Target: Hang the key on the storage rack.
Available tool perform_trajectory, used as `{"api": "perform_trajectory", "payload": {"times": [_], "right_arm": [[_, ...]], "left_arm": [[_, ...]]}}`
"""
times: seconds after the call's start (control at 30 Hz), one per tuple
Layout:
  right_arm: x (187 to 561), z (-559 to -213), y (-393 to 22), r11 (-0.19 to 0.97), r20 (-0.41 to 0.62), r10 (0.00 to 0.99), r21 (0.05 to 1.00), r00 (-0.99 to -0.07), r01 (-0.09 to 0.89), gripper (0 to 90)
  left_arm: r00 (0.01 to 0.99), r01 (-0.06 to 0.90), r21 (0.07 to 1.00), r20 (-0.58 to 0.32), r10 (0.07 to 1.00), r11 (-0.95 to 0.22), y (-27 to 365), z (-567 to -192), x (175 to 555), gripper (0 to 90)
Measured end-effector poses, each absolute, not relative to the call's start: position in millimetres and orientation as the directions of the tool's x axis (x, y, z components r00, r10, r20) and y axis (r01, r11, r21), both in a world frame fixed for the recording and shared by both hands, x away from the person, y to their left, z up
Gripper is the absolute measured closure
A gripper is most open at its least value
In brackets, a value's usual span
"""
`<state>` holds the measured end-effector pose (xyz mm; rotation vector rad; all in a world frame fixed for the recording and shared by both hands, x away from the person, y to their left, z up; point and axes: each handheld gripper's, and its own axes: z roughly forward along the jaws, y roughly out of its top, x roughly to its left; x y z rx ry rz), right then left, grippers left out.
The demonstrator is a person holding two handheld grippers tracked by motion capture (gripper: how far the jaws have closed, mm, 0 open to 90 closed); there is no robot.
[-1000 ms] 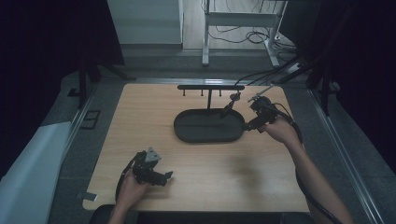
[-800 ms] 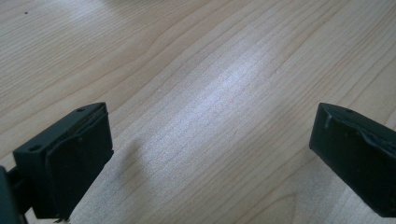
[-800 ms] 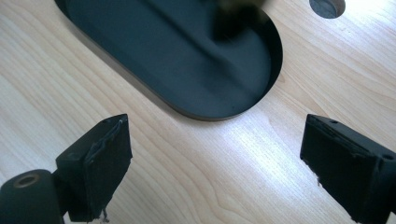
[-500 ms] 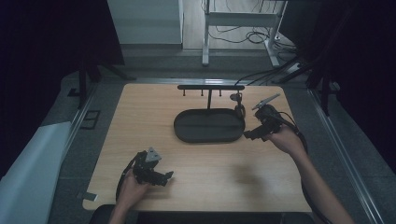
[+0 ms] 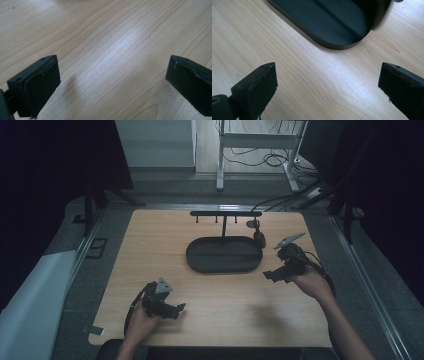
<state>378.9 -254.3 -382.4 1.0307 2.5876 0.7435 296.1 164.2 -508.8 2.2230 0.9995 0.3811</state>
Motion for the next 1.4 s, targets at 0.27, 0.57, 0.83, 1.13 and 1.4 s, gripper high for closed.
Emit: {"api": "perform_trajectory", "payload": {"times": [0.27, 0.57, 0.83, 1.13, 1.4], "right_arm": [[365, -387, -261, 0.609, -0.056, 0.697, 0.574, -0.715, 0.548, 2.0], [350, -395, -269, 0.594, -0.077, 0.710, 0.599, -0.700, 0.537, 2.0], [340, -414, -271, 0.596, -0.087, 0.711, 0.600, -0.698, 0.533, 1.4], [327, -438, -269, 0.570, -0.057, 0.714, 0.627, -0.698, 0.531, 0.0], [319, -460, -267, 0.534, -0.029, 0.728, 0.650, -0.685, 0.540, 0.0]], "left_arm": [[0.664, 0.554, 0.671, 0.001, 0.748, -0.492, 164, -509, 296, 0.0], [0.662, 0.555, 0.671, 0.000, 0.749, -0.491, 164, -509, 295, 0.0], [0.665, 0.555, 0.669, 0.002, 0.747, -0.495, 164, -509, 295, 0.0], [0.663, 0.553, 0.671, 0.003, 0.748, -0.494, 164, -509, 295, 0.0], [0.663, 0.554, 0.671, 0.003, 0.748, -0.493, 163, -509, 295, 0.0]]}}
